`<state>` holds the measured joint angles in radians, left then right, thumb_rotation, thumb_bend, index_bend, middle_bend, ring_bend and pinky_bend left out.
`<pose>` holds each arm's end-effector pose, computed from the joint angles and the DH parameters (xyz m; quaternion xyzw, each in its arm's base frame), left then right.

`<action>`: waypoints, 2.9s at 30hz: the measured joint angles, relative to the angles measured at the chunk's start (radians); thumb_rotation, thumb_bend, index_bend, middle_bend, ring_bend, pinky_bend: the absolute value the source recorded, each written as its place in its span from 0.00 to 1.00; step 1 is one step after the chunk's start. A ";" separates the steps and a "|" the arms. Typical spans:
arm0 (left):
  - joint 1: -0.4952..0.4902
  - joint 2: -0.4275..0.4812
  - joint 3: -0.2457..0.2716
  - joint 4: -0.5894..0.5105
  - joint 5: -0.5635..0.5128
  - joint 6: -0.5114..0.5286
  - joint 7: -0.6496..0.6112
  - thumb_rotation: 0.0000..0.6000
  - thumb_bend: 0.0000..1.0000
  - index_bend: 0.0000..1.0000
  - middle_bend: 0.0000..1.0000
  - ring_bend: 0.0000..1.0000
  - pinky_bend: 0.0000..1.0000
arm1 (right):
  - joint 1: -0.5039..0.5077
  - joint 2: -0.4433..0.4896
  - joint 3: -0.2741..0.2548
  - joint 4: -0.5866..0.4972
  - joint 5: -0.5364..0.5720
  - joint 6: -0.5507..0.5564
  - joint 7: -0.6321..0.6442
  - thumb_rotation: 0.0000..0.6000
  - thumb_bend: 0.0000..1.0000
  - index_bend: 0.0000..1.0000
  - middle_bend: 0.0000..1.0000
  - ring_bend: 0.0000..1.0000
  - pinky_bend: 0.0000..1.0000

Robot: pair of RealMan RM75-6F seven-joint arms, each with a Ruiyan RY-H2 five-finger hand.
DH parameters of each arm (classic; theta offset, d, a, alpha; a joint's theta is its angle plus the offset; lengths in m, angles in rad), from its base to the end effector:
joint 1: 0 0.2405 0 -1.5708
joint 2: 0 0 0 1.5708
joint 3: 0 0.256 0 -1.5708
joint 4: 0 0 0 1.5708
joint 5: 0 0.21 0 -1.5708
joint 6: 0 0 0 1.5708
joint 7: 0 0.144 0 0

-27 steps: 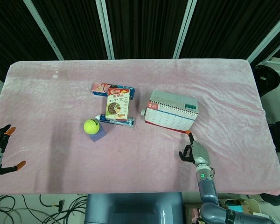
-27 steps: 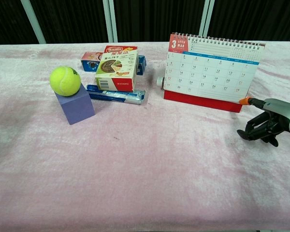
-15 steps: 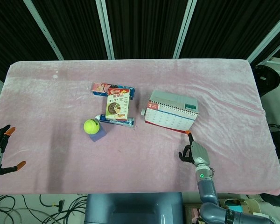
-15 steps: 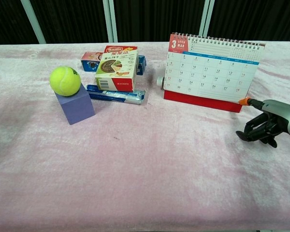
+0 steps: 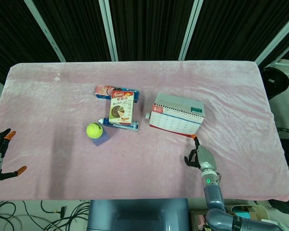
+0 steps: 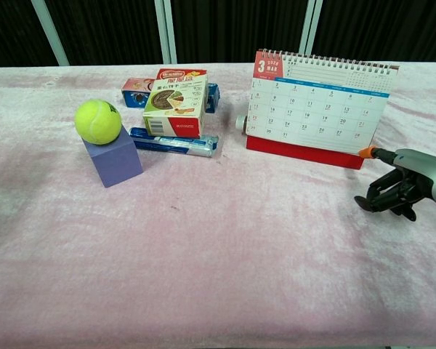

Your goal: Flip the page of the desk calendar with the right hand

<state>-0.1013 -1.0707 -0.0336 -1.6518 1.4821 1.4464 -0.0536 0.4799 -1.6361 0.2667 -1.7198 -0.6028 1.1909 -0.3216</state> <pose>-0.3097 0.1822 0.1646 -0.5928 -0.4157 -0.3882 0.5702 -0.2067 -0.2723 -0.0273 0.4622 -0.6864 0.3348 0.4507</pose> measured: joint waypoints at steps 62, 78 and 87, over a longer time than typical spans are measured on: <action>0.004 -0.004 0.003 -0.003 0.005 0.005 -0.001 1.00 0.00 0.00 0.00 0.00 0.00 | 0.138 0.249 0.194 -0.260 -0.115 0.120 -0.243 1.00 0.18 0.00 0.08 0.12 0.21; 0.002 -0.001 0.003 -0.007 0.000 -0.002 -0.001 1.00 0.00 0.00 0.00 0.00 0.00 | 0.257 0.357 0.114 -0.151 0.138 -0.044 -0.426 1.00 0.11 0.00 0.25 0.11 0.19; 0.003 0.000 0.002 -0.009 -0.005 -0.004 -0.001 1.00 0.00 0.00 0.00 0.00 0.00 | 0.281 0.346 0.087 -0.120 0.140 -0.038 -0.418 1.00 0.11 0.00 0.22 0.11 0.18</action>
<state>-0.0988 -1.0702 -0.0315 -1.6606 1.4775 1.4421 -0.0544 0.7610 -1.2901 0.3540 -1.8398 -0.4627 1.1525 -0.7399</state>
